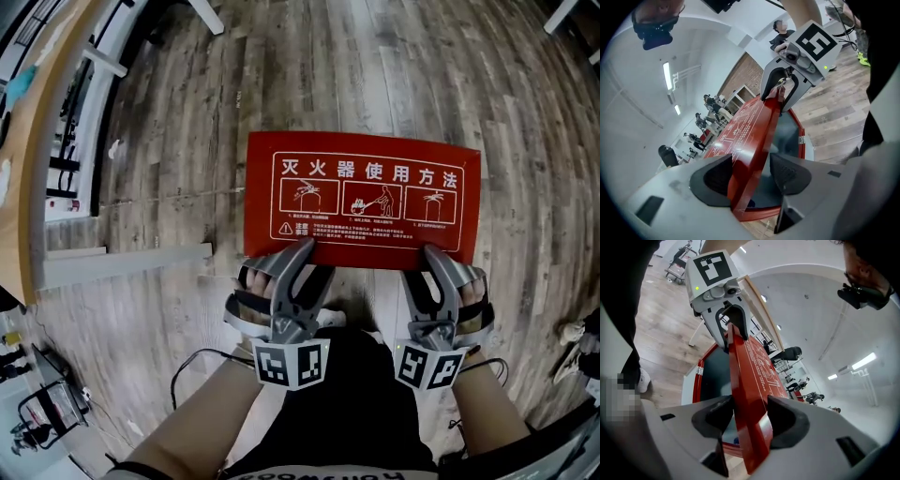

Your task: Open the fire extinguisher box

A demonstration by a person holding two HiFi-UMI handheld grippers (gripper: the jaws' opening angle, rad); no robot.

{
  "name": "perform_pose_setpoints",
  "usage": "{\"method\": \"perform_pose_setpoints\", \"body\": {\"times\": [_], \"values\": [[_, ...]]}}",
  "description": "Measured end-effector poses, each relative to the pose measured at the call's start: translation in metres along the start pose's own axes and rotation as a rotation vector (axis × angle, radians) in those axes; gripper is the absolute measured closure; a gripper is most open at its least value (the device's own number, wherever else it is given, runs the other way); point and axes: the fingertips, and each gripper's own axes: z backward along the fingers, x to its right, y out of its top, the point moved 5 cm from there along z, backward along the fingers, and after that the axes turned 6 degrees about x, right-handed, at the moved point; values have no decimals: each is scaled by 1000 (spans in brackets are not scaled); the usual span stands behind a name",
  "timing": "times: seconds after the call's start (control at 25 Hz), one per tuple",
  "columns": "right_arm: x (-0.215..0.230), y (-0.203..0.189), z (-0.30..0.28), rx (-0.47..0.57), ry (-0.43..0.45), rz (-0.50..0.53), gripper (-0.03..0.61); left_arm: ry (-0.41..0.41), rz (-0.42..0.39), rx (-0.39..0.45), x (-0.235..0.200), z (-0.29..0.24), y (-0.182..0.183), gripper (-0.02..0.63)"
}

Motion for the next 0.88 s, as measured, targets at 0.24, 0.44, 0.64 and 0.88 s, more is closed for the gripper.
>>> {"method": "perform_pose_setpoints", "body": {"times": [0.24,0.44,0.64,0.88], "values": [[-4,-1,0,47,-52,3,368,62,6,33,3,-3,-2,376],[-7,0,-1,51,-52,19,368,76,32,32,3,-3,-2,376],[-5,2,-1,28,-19,-14,363,43,5,6,2,-3,-3,377],[0,5,1,-4,22,-59,359,16,26,-14,-2,-1,-1,377]]}}
